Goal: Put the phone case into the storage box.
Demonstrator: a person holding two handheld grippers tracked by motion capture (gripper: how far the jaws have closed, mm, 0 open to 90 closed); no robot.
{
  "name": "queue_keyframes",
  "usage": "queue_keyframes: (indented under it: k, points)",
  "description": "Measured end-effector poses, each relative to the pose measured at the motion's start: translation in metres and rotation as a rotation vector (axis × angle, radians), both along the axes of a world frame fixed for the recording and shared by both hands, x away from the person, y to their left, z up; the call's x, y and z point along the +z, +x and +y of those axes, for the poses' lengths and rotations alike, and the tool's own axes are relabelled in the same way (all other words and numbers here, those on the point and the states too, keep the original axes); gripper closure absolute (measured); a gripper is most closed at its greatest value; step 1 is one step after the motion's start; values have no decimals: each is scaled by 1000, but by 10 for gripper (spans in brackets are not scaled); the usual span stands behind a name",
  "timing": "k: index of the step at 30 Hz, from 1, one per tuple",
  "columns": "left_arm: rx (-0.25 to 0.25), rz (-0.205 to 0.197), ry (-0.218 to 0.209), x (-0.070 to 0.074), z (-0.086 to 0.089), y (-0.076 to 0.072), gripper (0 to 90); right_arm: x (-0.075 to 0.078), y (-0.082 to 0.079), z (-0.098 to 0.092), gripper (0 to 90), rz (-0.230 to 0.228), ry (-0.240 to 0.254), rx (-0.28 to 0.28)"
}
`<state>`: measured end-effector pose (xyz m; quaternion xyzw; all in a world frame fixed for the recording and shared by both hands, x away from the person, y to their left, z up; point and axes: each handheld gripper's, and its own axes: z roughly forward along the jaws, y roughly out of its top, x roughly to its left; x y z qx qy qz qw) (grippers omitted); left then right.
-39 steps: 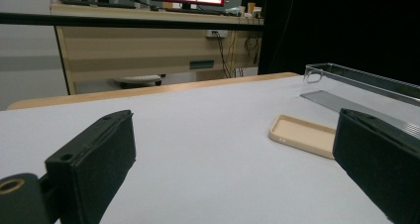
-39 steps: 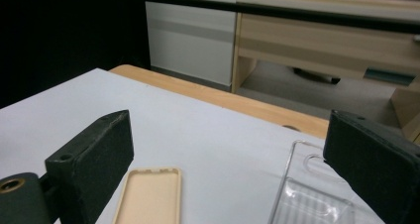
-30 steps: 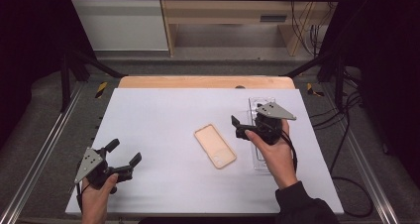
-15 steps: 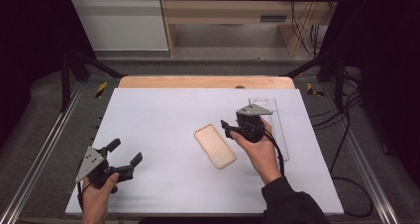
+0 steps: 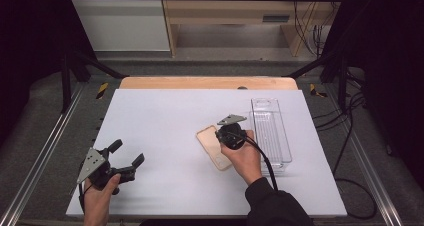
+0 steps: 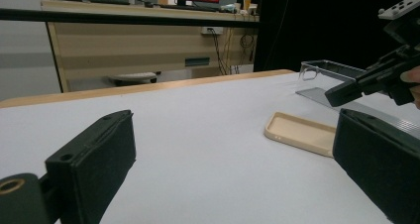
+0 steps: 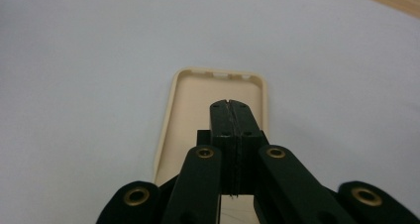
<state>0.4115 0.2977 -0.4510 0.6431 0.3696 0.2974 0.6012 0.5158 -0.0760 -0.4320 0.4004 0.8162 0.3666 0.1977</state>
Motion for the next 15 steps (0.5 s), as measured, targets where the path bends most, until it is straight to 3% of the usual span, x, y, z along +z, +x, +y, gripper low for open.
queue_keyframes:
  k: [4,12,15]
  points:
    - [-6,-1,15,0,-1,0,26,-6,2,4,900,28,-16,7]
    - [-6,3,13,0,-1,0,28,-35,8,17,900,135,-43,20]
    - [-7,3,14,-1,-2,1,28,-37,6,20,900,140,-55,36]
